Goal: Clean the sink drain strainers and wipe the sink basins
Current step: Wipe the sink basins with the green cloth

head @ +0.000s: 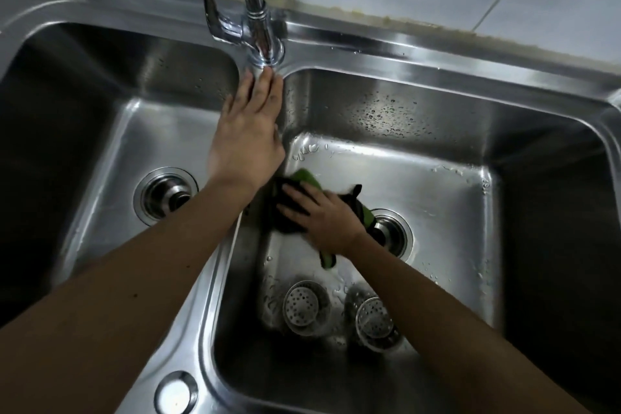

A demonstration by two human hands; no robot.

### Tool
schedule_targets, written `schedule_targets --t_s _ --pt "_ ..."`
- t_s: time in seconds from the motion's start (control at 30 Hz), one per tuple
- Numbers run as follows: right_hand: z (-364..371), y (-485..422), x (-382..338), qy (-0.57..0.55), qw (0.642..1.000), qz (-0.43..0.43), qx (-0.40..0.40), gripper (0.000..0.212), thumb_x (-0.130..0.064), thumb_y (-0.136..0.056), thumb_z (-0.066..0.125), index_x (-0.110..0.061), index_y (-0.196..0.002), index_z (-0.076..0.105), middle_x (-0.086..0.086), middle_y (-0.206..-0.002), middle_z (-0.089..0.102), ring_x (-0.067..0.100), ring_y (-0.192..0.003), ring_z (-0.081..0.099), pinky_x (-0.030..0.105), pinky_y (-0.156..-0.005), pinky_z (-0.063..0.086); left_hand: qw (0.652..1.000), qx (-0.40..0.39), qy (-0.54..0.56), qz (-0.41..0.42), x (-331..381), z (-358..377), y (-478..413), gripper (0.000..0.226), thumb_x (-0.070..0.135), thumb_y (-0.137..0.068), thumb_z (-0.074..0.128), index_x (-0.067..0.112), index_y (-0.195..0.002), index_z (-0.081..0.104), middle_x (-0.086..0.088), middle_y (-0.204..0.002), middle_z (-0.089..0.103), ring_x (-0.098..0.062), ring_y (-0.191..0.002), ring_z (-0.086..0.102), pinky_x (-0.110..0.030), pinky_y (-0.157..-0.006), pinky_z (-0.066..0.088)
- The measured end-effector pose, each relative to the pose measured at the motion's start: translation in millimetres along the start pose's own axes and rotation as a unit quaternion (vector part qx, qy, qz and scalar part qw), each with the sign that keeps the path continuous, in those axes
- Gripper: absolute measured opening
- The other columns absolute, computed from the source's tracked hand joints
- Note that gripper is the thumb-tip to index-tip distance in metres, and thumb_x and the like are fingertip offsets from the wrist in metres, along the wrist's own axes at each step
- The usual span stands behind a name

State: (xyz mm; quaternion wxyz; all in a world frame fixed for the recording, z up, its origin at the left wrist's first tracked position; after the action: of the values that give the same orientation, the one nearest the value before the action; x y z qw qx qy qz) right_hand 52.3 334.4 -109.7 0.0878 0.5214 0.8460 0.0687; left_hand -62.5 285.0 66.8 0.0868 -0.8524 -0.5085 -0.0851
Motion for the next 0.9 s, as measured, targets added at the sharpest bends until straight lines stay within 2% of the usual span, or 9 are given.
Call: schedule_targets --t_s 0.07,0.13,0.2,0.3,0.43,0.53,0.67,0.83,0.9 --pt "-18 -19 32 -0.048 0.992 0.112 0.021 0.068 -0.041 -0.085 0.058 -0.031 -0.148 0.032 0.006 -0.158 0.026 0.036 -0.139 0.035 0.048 -0.097 0.047 1.0 0.001 0.006 0.0 1 1 1 0.066 0.01 -0.09 0.045 0.014 -0.151 0.02 -0.001 -0.16 0.014 -0.024 -0.148 0.009 -0.042 -0.119 0.016" --pt "-25 -29 65 -0.066 0.979 0.192 0.008 0.065 -0.04 -0.095 0.045 -0.035 -0.152 0.015 0.001 -0.163 0.008 0.032 -0.146 0.018 0.048 -0.106 0.036 1.0 0.006 0.009 0.002 2 -1 1 0.064 0.01 -0.091 0.045 0.014 -0.15 0.021 -0.001 -0.16 0.015 -0.025 -0.148 0.009 -0.042 -0.119 0.016" --pt "-29 -29 80 -0.051 0.978 0.2 -0.008 0.063 -0.041 -0.099 0.037 -0.038 -0.152 0.005 -0.003 -0.163 -0.002 0.027 -0.148 0.009 0.047 -0.108 0.031 1.0 0.007 0.009 0.008 3 -2 2 0.063 0.009 -0.091 0.045 0.013 -0.15 0.022 -0.003 -0.159 0.015 -0.026 -0.148 0.01 -0.043 -0.119 0.018" --pt "-24 -3 99 -0.038 0.978 0.203 -0.027 0.063 -0.039 -0.1 0.036 -0.041 -0.151 0.001 -0.005 -0.163 -0.006 0.024 -0.149 0.005 0.049 -0.109 0.03 1.0 0.003 0.008 0.013 5 -2 0 0.063 0.01 -0.091 0.045 0.012 -0.15 0.022 -0.005 -0.159 0.017 -0.028 -0.147 0.011 -0.045 -0.118 0.019" --pt "-10 63 148 -0.051 0.953 0.296 -0.04 0.061 -0.042 -0.101 0.033 -0.044 -0.15 -0.003 -0.009 -0.162 -0.011 0.024 -0.15 0.0 0.05 -0.112 0.027 1.0 0.002 0.017 0.016 6 0 1 0.066 0.01 -0.09 0.045 0.012 -0.151 0.021 -0.005 -0.159 0.017 -0.029 -0.147 0.011 -0.046 -0.118 0.018" --pt "4 118 183 -0.066 0.923 0.375 -0.058 0.06 -0.045 -0.101 0.029 -0.042 -0.15 -0.004 -0.006 -0.162 -0.013 0.027 -0.15 -0.003 0.05 -0.114 0.026 1.0 0.012 0.02 0.021 5 -1 -1 0.067 0.007 -0.088 0.047 0.01 -0.15 0.023 -0.007 -0.158 0.02 -0.031 -0.146 0.014 -0.048 -0.117 0.02" --pt "23 192 219 -0.075 0.86 0.5 -0.076 0.065 -0.051 -0.099 0.025 -0.034 -0.152 -0.007 0.007 -0.162 -0.014 0.035 -0.149 -0.003 0.049 -0.113 0.027 0.999 0.019 0.014 0.024 3 -1 -1 0.068 0.005 -0.086 0.048 0.009 -0.15 0.024 -0.01 -0.157 0.022 -0.035 -0.145 0.016 -0.049 -0.117 0.022" --pt "27 232 200 -0.104 0.822 0.545 -0.132 0.068 -0.049 -0.1 0.028 -0.028 -0.152 -0.012 0.016 -0.159 -0.018 0.038 -0.148 -0.006 0.05 -0.107 0.035 0.999 0.027 0.022 0.026 6 -5 -2 0.067 0.004 -0.086 0.048 0.008 -0.149 0.025 -0.012 -0.156 0.024 -0.035 -0.145 0.017 -0.046 -0.117 0.021" --pt "34 247 171 -0.115 0.816 0.542 -0.164 0.069 -0.047 -0.101 0.028 -0.027 -0.152 -0.012 0.019 -0.158 -0.02 0.041 -0.147 -0.005 0.049 -0.111 0.03 0.999 0.027 0.026 0.029 8 -7 -1 0.067 0.002 -0.085 0.048 0.007 -0.149 0.026 -0.013 -0.156 0.024 -0.035 -0.144 0.017 -0.046 -0.118 0.02"
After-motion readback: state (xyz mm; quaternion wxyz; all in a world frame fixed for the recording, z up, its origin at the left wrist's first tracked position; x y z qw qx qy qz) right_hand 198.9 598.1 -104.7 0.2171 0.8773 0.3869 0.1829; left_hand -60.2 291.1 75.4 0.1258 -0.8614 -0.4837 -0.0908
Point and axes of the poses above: each hand's wrist, its own y-axis away from the middle knuckle, its own z-axis out of the palm, x = y × z, the point moved 10 cm from there along -y, towards the middle knuckle
